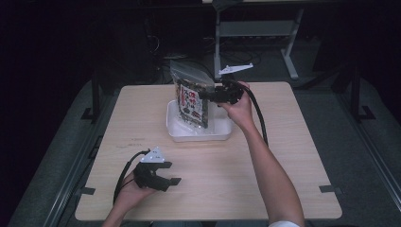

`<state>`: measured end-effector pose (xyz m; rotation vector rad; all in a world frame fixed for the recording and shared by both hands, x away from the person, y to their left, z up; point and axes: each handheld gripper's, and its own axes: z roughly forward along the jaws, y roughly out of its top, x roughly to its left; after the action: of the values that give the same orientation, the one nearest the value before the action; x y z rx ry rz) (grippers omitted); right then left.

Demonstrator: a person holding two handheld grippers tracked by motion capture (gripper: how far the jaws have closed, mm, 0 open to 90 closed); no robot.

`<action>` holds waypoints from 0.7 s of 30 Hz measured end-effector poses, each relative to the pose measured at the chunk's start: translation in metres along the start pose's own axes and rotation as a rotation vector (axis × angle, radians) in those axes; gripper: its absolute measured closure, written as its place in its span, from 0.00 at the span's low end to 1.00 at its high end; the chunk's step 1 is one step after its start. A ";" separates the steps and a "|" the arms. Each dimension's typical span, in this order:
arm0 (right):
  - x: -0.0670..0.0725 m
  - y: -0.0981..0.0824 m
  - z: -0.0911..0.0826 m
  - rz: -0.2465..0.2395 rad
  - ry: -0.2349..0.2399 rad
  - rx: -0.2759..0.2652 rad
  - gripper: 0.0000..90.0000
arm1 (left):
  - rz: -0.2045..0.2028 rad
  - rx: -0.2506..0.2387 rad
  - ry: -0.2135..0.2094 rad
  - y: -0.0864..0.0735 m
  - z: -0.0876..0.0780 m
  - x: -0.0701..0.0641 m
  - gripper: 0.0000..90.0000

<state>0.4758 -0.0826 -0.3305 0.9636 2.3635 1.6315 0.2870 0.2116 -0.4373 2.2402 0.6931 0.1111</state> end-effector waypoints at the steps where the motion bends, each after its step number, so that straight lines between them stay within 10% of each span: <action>1: 0.000 0.000 0.000 0.000 0.000 0.000 0.59 | 0.000 0.000 0.000 0.000 0.000 0.000 0.29; 21: 0.000 -0.020 -0.038 0.038 0.010 0.003 0.52 | 0.009 0.011 0.007 0.001 0.001 -0.002 0.29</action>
<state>0.4510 -0.1176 -0.3328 1.0092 2.3693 1.6501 0.2861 0.2096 -0.4376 2.2546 0.6885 0.1195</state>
